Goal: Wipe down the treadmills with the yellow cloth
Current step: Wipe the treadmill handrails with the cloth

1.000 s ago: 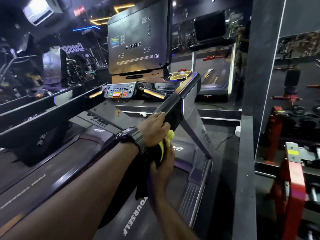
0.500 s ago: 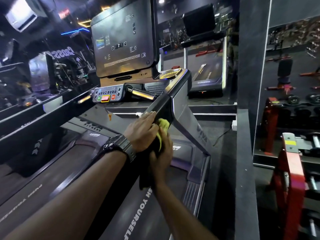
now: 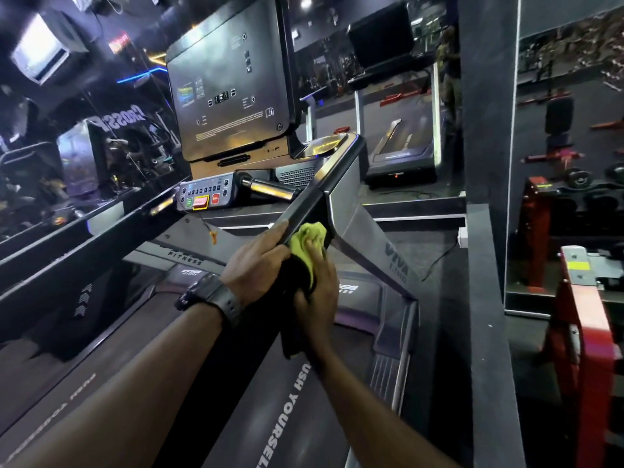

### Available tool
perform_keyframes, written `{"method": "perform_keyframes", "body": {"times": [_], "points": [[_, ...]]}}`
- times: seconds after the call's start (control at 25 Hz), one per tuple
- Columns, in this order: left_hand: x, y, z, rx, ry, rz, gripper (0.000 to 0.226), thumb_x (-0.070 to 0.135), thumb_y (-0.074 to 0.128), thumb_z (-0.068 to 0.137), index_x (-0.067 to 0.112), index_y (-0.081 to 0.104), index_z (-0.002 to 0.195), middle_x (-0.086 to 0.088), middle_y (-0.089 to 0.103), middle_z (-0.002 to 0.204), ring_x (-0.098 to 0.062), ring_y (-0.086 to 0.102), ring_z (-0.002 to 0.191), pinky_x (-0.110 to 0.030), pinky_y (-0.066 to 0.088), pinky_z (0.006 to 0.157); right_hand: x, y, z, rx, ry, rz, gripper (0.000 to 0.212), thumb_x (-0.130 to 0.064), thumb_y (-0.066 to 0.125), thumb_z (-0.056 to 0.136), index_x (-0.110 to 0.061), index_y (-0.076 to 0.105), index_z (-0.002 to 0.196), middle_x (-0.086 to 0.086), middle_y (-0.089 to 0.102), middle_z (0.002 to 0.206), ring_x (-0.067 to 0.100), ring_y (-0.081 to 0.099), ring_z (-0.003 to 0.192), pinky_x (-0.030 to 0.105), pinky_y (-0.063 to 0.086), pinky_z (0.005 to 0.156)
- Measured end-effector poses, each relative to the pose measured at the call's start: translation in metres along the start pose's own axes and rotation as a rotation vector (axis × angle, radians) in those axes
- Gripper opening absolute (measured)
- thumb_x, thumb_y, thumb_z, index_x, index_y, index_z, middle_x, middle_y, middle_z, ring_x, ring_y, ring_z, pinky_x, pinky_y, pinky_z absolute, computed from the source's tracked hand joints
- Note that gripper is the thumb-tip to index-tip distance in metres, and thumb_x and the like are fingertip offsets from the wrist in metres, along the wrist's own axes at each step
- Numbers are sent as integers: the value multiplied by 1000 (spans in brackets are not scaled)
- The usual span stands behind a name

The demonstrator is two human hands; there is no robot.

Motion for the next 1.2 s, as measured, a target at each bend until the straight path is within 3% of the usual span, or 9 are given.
{"method": "perform_keyframes", "body": {"times": [0.24,0.36,0.44,0.52,0.64,0.76,0.88,1.0,1.2], "points": [[-1,-11,-3,-206,85,-412,58,15,41,70,17,51,126,4,58,121,3,57,108,-16,41,100,12,-12,101,137,189,-123,76,-4,52,77,-35,43,146,1,42,151,29,43,132,47,42,105],[-18,-20,-2,-236,190,-129,70,29,47,71,26,43,141,6,46,145,-8,42,134,-34,26,119,-1,2,-9,17,60,-41,74,-17,47,72,-36,44,144,1,41,153,23,41,133,36,35,111],[-27,-16,-2,-204,216,15,70,31,44,76,25,42,145,7,41,150,-6,38,136,-27,23,118,-2,0,-56,-90,-120,-28,70,-24,48,75,-39,41,143,3,40,153,19,39,134,27,28,113],[-33,-10,1,-240,250,-50,65,27,43,77,29,45,142,6,44,149,-12,39,138,-35,26,117,5,-7,-18,-111,-265,-66,69,-17,55,80,-34,38,144,7,44,151,25,45,132,38,34,111],[-43,-10,7,-222,187,-138,57,21,46,76,39,52,130,14,53,137,-20,44,136,-36,34,110,24,-21,91,-6,-17,-100,77,-6,61,78,-25,37,149,9,51,144,27,50,125,50,44,102],[-42,-10,7,-175,261,-51,65,17,41,74,31,47,137,8,53,139,-13,47,131,-33,36,109,13,-10,68,34,113,-62,82,-9,54,73,-20,35,152,8,53,142,27,51,122,43,44,102],[-43,-9,10,-178,267,-102,68,11,43,73,27,45,139,7,49,142,-15,45,134,-43,35,113,-9,-2,-34,-105,-90,29,78,-13,55,74,-17,38,149,6,50,146,22,48,128,30,37,106],[-43,-12,10,-218,246,-171,70,10,51,66,22,47,135,0,52,139,-21,48,132,-50,35,112,4,-6,-4,-150,-206,-44,72,-9,54,75,-13,43,146,9,48,149,25,45,135,49,39,109],[-36,-38,-27,51,375,294,42,35,53,85,10,63,117,-5,64,117,-23,59,109,-32,43,96,10,-14,48,-30,105,-71,78,-12,47,67,-16,47,145,12,50,145,29,45,133,52,37,110]]}}
Point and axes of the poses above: each hand's wrist, its own z-axis towards the middle knuckle, its own y-axis out of the palm, x = y × z, the point moved 5 cm from there along z, towards the middle knuckle
